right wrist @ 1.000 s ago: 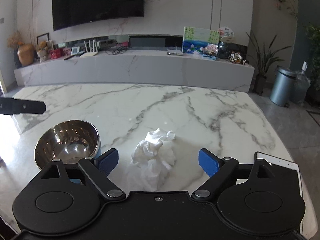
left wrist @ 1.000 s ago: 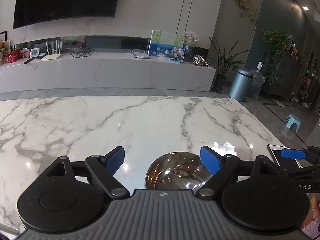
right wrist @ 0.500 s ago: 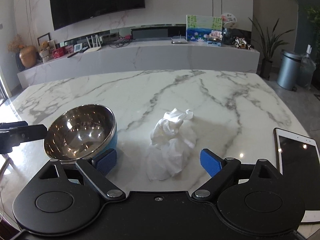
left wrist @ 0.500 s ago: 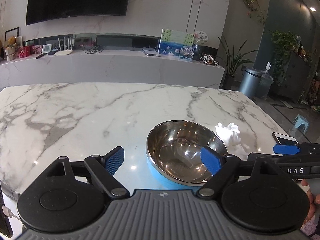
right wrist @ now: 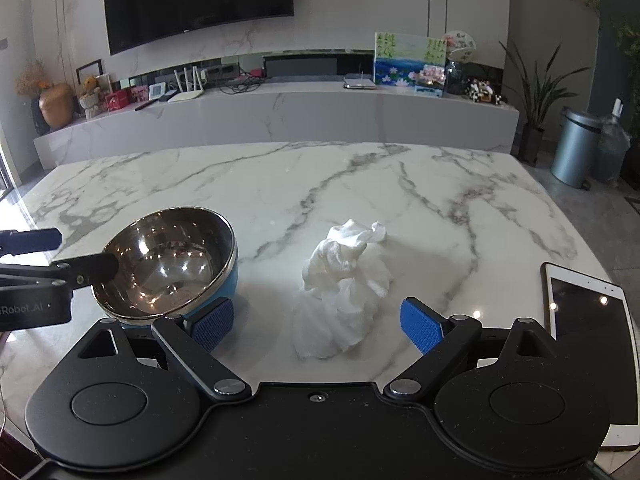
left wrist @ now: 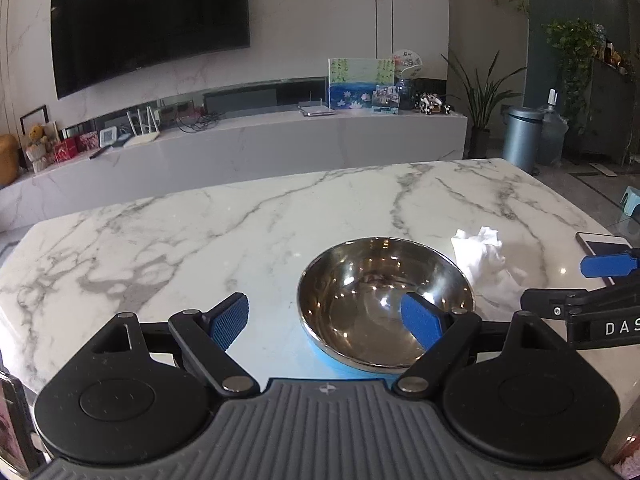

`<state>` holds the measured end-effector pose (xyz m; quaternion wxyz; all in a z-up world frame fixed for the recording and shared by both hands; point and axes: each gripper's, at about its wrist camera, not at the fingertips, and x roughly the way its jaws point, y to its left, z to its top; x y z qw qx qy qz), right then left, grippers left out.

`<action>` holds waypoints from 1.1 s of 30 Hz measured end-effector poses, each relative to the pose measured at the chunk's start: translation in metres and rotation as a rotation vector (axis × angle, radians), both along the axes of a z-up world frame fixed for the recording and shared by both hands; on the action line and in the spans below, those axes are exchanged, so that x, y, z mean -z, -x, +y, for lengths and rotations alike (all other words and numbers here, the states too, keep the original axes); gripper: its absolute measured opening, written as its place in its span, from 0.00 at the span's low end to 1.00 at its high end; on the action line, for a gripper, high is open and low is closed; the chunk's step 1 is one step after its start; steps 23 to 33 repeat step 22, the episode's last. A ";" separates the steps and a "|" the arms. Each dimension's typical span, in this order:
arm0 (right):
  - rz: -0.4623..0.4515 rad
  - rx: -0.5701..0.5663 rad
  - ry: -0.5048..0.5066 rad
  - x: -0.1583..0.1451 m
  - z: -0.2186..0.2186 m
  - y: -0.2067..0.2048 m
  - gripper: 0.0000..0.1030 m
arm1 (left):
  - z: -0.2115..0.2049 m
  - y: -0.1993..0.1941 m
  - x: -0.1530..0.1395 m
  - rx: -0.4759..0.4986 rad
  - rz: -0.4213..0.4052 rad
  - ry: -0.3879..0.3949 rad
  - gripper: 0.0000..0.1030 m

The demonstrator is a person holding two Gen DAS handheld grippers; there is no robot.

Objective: Clean bowl

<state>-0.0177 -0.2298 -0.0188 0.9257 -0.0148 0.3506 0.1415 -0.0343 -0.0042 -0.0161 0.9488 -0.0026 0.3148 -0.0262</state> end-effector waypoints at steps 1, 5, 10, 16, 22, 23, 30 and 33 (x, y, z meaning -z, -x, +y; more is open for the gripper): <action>0.004 0.004 -0.002 0.000 -0.001 0.000 0.87 | 0.001 0.000 0.000 0.002 0.009 0.015 0.81; 0.002 0.013 -0.017 -0.002 -0.005 0.002 0.87 | 0.000 0.002 0.002 -0.023 0.010 -0.018 0.81; -0.002 0.071 -0.053 -0.002 -0.013 0.002 0.87 | 0.001 0.003 0.000 -0.023 0.013 -0.004 0.81; -0.003 0.081 -0.066 -0.001 -0.017 0.003 0.87 | 0.002 0.004 -0.002 -0.025 0.022 -0.002 0.81; -0.006 0.073 -0.026 -0.001 -0.011 0.005 0.87 | 0.000 0.004 -0.004 -0.025 0.023 0.004 0.81; -0.006 0.073 -0.026 -0.001 -0.011 0.005 0.87 | 0.000 0.004 -0.004 -0.025 0.023 0.004 0.81; -0.006 0.073 -0.026 -0.001 -0.011 0.005 0.87 | 0.000 0.004 -0.004 -0.025 0.023 0.004 0.81; -0.006 0.073 -0.026 -0.001 -0.011 0.005 0.87 | 0.000 0.004 -0.004 -0.025 0.023 0.004 0.81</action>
